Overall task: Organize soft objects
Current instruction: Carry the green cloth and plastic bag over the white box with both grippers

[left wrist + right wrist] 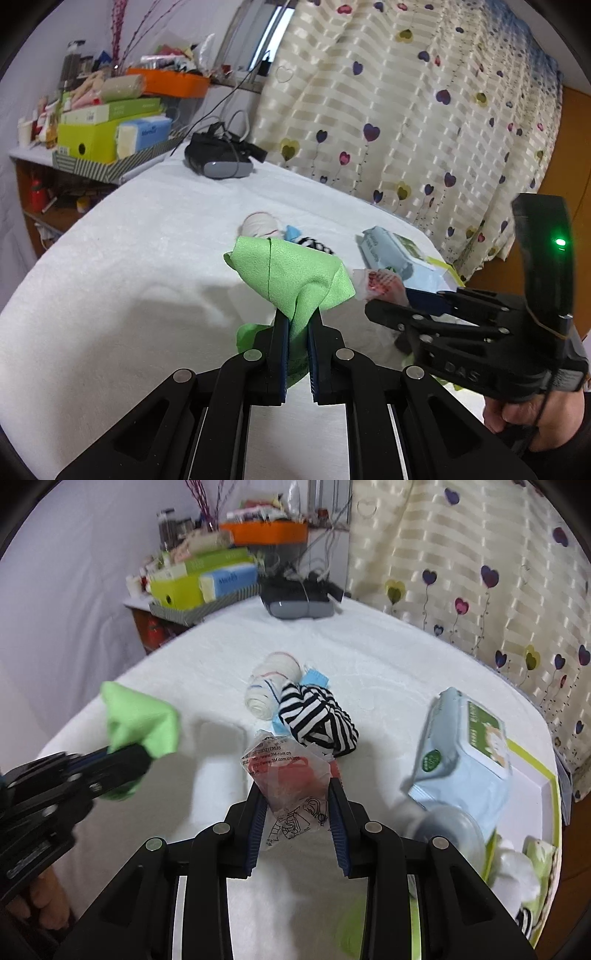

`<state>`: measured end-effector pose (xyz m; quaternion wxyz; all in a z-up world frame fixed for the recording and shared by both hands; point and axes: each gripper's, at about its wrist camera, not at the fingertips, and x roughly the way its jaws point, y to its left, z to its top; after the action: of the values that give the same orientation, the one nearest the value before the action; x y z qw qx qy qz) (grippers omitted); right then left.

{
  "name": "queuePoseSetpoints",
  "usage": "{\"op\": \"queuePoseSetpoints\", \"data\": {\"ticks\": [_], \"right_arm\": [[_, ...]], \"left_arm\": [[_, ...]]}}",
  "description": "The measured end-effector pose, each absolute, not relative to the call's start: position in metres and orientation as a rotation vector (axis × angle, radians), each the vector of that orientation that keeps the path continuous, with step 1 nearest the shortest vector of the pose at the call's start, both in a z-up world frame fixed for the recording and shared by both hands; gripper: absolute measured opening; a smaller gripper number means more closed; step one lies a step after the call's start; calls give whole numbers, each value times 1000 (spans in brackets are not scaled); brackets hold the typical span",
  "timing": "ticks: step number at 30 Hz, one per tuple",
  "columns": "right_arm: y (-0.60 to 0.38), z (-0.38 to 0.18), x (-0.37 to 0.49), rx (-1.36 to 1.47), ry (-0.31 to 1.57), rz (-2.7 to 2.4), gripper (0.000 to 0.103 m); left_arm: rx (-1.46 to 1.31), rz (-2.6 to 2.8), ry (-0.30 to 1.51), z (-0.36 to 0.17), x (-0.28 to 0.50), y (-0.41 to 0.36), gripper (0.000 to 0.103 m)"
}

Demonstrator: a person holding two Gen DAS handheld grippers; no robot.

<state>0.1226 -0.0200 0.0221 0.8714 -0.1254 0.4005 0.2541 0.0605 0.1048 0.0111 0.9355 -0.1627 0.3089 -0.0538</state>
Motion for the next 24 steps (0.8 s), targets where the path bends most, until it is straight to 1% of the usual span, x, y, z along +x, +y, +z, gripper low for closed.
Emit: {"op": "queuePoseSetpoints", "data": {"ticks": [9,24], "right_arm": [[-63,57,81,-168,720,549,34],[-132,75,49,-66,643,497,34]], "left_arm": [[-276,-134,596,37,44,67,9],[-188,-184,582,59,32,6,9]]}}
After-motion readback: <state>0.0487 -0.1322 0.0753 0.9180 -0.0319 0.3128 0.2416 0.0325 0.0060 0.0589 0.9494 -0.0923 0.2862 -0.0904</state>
